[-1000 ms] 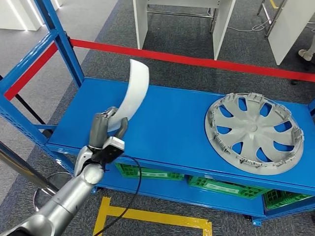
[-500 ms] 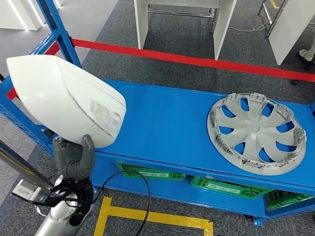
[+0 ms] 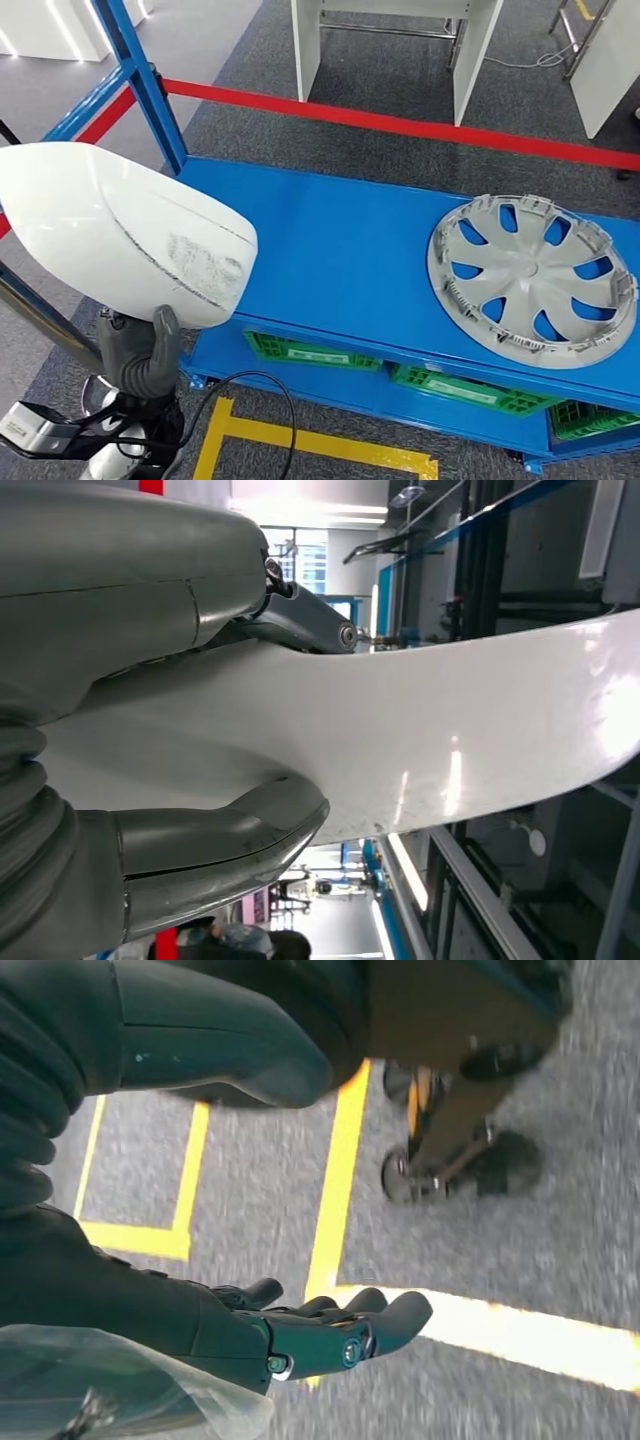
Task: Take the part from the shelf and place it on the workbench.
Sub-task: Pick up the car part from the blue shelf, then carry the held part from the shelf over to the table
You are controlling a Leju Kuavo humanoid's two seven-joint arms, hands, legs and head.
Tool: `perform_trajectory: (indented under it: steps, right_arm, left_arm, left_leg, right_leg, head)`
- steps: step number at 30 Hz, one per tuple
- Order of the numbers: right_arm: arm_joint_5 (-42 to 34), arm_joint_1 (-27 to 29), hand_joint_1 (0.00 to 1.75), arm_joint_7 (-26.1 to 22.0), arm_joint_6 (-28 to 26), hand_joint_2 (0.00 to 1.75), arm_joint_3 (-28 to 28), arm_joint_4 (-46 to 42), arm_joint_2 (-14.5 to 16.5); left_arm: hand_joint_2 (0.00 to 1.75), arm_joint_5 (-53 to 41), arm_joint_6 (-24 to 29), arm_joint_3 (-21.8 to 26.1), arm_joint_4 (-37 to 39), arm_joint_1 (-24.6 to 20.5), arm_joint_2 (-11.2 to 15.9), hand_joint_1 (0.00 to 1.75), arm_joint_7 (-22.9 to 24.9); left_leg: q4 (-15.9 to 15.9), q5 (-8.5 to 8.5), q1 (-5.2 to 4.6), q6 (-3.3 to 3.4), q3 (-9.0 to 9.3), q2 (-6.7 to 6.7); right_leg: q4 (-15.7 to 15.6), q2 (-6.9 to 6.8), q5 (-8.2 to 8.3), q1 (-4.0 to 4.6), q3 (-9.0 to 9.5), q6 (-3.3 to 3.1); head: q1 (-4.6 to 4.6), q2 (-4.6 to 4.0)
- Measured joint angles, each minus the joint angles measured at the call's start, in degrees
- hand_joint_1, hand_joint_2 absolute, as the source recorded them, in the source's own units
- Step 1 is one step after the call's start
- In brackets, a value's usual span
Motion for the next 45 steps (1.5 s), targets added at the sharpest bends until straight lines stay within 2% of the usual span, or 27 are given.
perform_trajectory:
  steps: [2, 3, 6, 7, 8, 9, 11, 13, 16, 17, 18, 21, 22, 24, 26, 28, 29, 31, 33, 35, 37, 38, 39, 41, 42, 43, 45]
  right_arm:
    - [0.16, 0.08, 0.0, -0.73, 0.05, 1.75, 0.0, 0.0, 0.17]
    - [0.18, 0.14, 0.0, -0.88, 0.42, 1.75, 0.0, 0.0, 0.25]
    - [-0.15, 0.2, 0.0, -0.9, 1.99, 1.75, 0.0, 0.01, 0.49]
    - [-0.38, 0.24, 0.0, -0.93, 2.59, 1.75, -0.01, 0.01, 0.54]
    - [-0.63, 0.28, 0.0, -1.07, 3.2, 1.75, -0.01, 0.02, 0.57]
    - [-0.85, 0.32, 0.0, -1.3, 3.73, 1.75, -0.02, 0.02, 0.58]
    - [-1.05, 0.35, 0.0, -1.89, 4.36, 1.75, -0.03, 0.02, 0.61]
    - [-1.13, 0.35, 0.0, -2.43, 4.79, 1.75, -0.05, 0.02, 0.63]
    - [-1.19, 0.5, 0.0, -3.12, 5.4, 1.75, -0.07, 0.16, 0.67]
    - [-1.27, 0.54, 0.0, -3.26, 5.59, 1.75, -0.07, 0.25, 0.68]
    - [-1.39, 0.59, 0.0, -3.35, 5.75, 1.75, -0.08, 0.34, 0.68]
    - [-1.78, 0.56, 0.0, -3.38, 6.19, 1.75, -0.22, 0.46, 0.68]
    - [-1.89, 0.54, 0.0, -3.39, 6.39, 1.75, -0.3, 0.48, 0.68]
    - [-2.17, 0.55, 0.0, -3.47, 6.87, 1.75, -0.44, 0.49, 0.68]
    - [-2.4, 0.49, 0.0, -3.61, 7.18, 1.75, -0.51, 0.5, 0.68]
    - [-2.51, 0.33, 0.0, -3.72, 7.31, 1.75, -0.65, 0.5, 0.68]
    - [-2.53, 0.29, 0.0, -3.75, 7.33, 1.75, -0.73, 0.5, 0.68]
    - [-2.55, 0.35, 0.0, -3.78, 7.37, 1.75, -0.85, 0.52, 0.72]
    - [-2.58, 0.39, 0.0, -3.77, 7.46, 1.75, -0.93, 0.55, 0.78]
    - [-2.59, 0.38, 0.0, -3.82, 7.79, 1.75, -1.11, 0.57, 0.82]
    - [-2.5, 0.36, 0.0, -3.93, 8.23, 1.75, -1.24, 0.57, 0.81]
    - [-2.38, 0.34, 0.0, -3.96, 8.37, 1.75, -1.25, 0.57, 0.8]
    - [-2.23, 0.31, 0.0, -4.0, 8.48, 1.75, -1.25, 0.57, 0.8]
    - [-1.79, 0.21, 0.0, -4.01, 8.62, 1.75, -1.25, 0.57, 0.79]
    - [-1.58, 0.15, 0.0, -4.01, 8.69, 1.75, -1.25, 0.57, 0.79]
    - [-1.38, 0.08, 0.0, -4.01, 8.76, 1.75, -1.24, 0.57, 0.79]
    - [-1.02, -0.01, 0.0, -3.98, 8.97, 1.75, -1.22, 0.57, 0.78]
  left_arm:
    - [1.75, 0.11, 0.01, 0.38, -0.71, 0.9, 0.07, 1.75, -0.05]
    - [1.75, 0.23, -0.01, 0.57, -0.98, 1.23, 0.1, 1.75, -0.08]
    - [1.75, 0.77, -0.26, 1.16, -1.38, 1.97, 0.22, 1.75, -0.13]
    - [1.75, 1.07, -0.45, 1.33, -1.42, 2.23, 0.26, 1.75, -0.16]
    - [1.75, 1.46, -0.7, 1.48, -1.47, 2.45, 0.28, 1.75, -0.2]
    - [1.75, 1.89, -1.0, 1.65, -1.6, 2.65, 0.31, 1.75, -0.25]
    - [1.75, 2.69, -1.66, 2.05, -2.09, 2.97, 0.33, 1.75, -0.3]
    - [1.75, 3.53, -2.5, 2.58, -2.76, 3.36, 0.35, 1.75, -0.32]
    - [1.75, 5.0, -4.13, 3.58, -3.49, 4.22, 0.38, 1.75, -0.33]
    - [1.75, 5.36, -4.63, 3.91, -3.62, 4.41, 0.36, 1.75, -0.33]
    - [1.75, 5.59, -5.06, 4.19, -3.7, 4.52, 0.31, 1.75, -0.33]
    - [1.75, 5.9, -6.1, 4.66, -3.78, 4.7, 0.12, 1.75, -0.32]
    - [1.75, 5.95, -6.36, 4.75, -3.78, 4.77, 0.07, 1.75, -0.32]
    - [1.75, 6.03, -6.73, 4.91, -3.78, 4.85, -0.05, 1.75, -0.3]
    - [1.75, 6.04, -6.84, 5.14, -3.78, 4.88, -0.24, 1.75, -0.29]
    - [1.75, 6.03, -6.88, 5.37, -3.78, 4.86, -0.37, 1.75, -0.28]
    - [1.75, 6.03, -6.9, 5.43, -3.78, 4.86, -0.39, 1.75, -0.28]
    - [1.75, 6.02, -6.94, 5.49, -3.78, 4.87, -0.43, 1.75, -0.28]
    - [1.75, 6.0, -6.96, 5.63, -3.78, 4.92, -0.44, 1.75, -0.28]
    - [1.75, 5.88, -6.92, 5.76, -3.77, 4.95, -0.42, 1.75, -0.28]
    - [1.75, 5.76, -6.8, 5.8, -3.75, 4.93, -0.39, 1.75, -0.28]
    - [1.75, 5.75, -6.68, 5.86, -3.74, 4.93, -0.39, 1.75, -0.28]
    - [1.75, 5.78, -6.53, 5.97, -3.74, 4.93, -0.38, 1.75, -0.28]
    - [1.75, 6.11, -6.16, 6.32, -3.73, 4.93, -0.39, 1.75, -0.28]
    - [1.75, 6.34, -6.02, 6.59, -3.73, 4.96, -0.4, 1.75, -0.28]
    - [1.75, 6.55, -5.91, 6.9, -3.74, 5.02, -0.42, 1.75, -0.28]
    - [1.75, 6.74, -5.8, 7.62, -3.75, 5.35, -0.45, 1.75, -0.3]
  left_leg:
    - [0.95, -0.93, 0.16, -0.61, -0.5, -0.06]
    - [2.61, -2.41, 0.29, -0.98, -1.12, -0.08]
    - [12.06, -8.46, 0.74, -1.94, -4.35, -0.09]
    - [14.17, -9.2, 0.87, -2.09, -4.81, -0.09]
    - [14.42, -8.81, 0.97, -2.15, -4.39, -0.09]
    - [12.56, -7.46, 1.06, -2.13, -2.99, -0.09]
    - [4.93, -4.28, 1.12, -1.91, 1.61, -0.09]
    - [-0.64, -2.96, 0.92, -1.59, 4.53, -0.16]
    - [-1.82, -2.12, 0.67, -0.79, 4.1, -0.14]
    - [-1.98, -1.6, 0.71, -0.38, 3.72, -0.08]
    - [-2.18, -0.99, 0.78, 0.1, 3.26, -0.01]
    - [-2.24, 0.69, 0.53, 0.98, 1.26, 0.07]
    - [-2.18, 1.24, 0.36, 1.06, 0.48, 0.08]
    - [-1.98, 2.27, 0.11, 1.1, -1.06, 0.07]
    - [-1.59, 3.07, 0.02, 0.94, -2.27, 0.06]
    - [-1.09, 3.76, -0.1, 0.53, -3.12, 0.07]
    - [-0.95, 4.16, -0.11, 0.25, -3.41, 0.1]
    - [-0.93, 4.99, -0.1, -0.4, -3.83, 0.07]
    - [0.06, 3.46, 0.02, -1.15, -4.49, -0.09]
    - [4.89, -1.98, 0.46, -2.03, -5.65, -0.19]
    - [11.67, -6.45, 0.97, -2.74, -6.48, -0.18]
    - [13.63, -6.58, 1.19, -2.98, -6.25, -0.18]
    - [13.9, -5.57, 1.39, -3.16, -5.35, -0.18]
    - [8.57, -2.51, 1.75, -3.26, -0.84, -0.18]
    - [4.49, -2.04, 1.76, -3.15, 1.89, -0.19]
    - [0.94, -2.13, 1.7, -2.93, 4.07, -0.21]
    - [-2.26, -2.85, 1.32, -2.24, 5.44, -0.24]
  right_leg:
    - [-0.39, -0.09, 0.09, -0.1, -0.22, -0.76]
    - [-0.52, -0.18, 0.33, -0.17, -0.39, -1.14]
    - [-0.57, -0.55, 0.97, -0.08, -1.21, -1.85]
    - [-0.56, -0.67, 1.2, -0.03, -1.51, -1.91]
    - [-0.55, -0.77, 1.45, 0.0, -1.81, -1.91]
    - [-0.54, -0.82, 1.73, 0.01, -2.08, -1.88]
    - [-0.54, -0.84, 2.26, 0.05, -2.48, -1.63]
    - [-0.6, -0.81, 2.96, 0.13, -2.81, -1.04]
    - [-0.95, -0.79, 3.97, 0.02, -3.18, 0.17]
    - [-0.71, -0.72, 3.38, -0.05, -3.51, 0.47]
    - [0.45, -0.62, 1.75, -0.06, -4.1, 0.67]
    - [9.58, -0.36, -5.79, 0.03, -6.85, 0.86]
    - [12.49, -0.34, -6.87, 0.12, -7.26, 0.86]
    - [13.38, -0.33, -5.5, 0.37, -5.64, 0.67]
    - [6.79, -0.31, -2.72, 0.71, -0.45, 0.11]
    - [-0.58, -0.25, -2.47, 1.05, 4.44, -0.39]
    - [-2.47, -0.22, -2.99, 1.19, 5.35, -0.55]
    - [-3.41, -0.29, -2.85, 1.21, 5.03, -1.02]
    - [-3.7, -0.56, -1.81, 0.96, 4.17, -1.92]
    - [-3.77, -0.85, -0.59, 0.84, 3.06, -2.57]
    - [-3.56, -1.03, 0.56, 0.87, 1.82, -2.66]
    - [-3.35, -1.09, 1.11, 0.87, 1.12, -2.59]
    - [-3.07, -1.14, 1.63, 0.87, 0.26, -2.49]
    - [-2.35, -1.19, 2.48, 0.84, -1.45, -2.14]
    - [-2.0, -1.16, 2.83, 0.88, -2.08, -1.87]
    - [-1.77, -1.13, 3.23, 0.91, -2.55, -1.54]
    - [-1.74, -1.09, 4.2, 0.87, -3.11, -0.75]
  head:
    - [-0.11, -0.01]
    - [-0.19, -0.02]
    - [-0.34, -0.02]
    - [-0.34, -0.02]
    - [-0.34, -0.02]
    - [-0.34, -0.01]
    - [-0.34, -0.02]
    - [-0.31, -0.02]
    - [-0.28, -0.01]
    - [-0.24, -0.01]
    - [-0.16, -0.02]
    - [0.05, -0.02]
    - [0.05, -0.02]
    - [0.03, -0.02]
    - [0.04, -0.01]
    - [0.0, -0.01]
    - [-0.02, -0.02]
    - [0.02, -0.02]
    - [-0.05, -0.02]
    - [-0.34, -0.02]
    - [-0.53, -0.02]
    - [-0.55, -0.02]
    - [-0.54, -0.02]
    - [-0.55, -0.01]
    - [-0.55, -0.01]
    - [-0.52, -0.01]
    - [-0.47, -0.02]
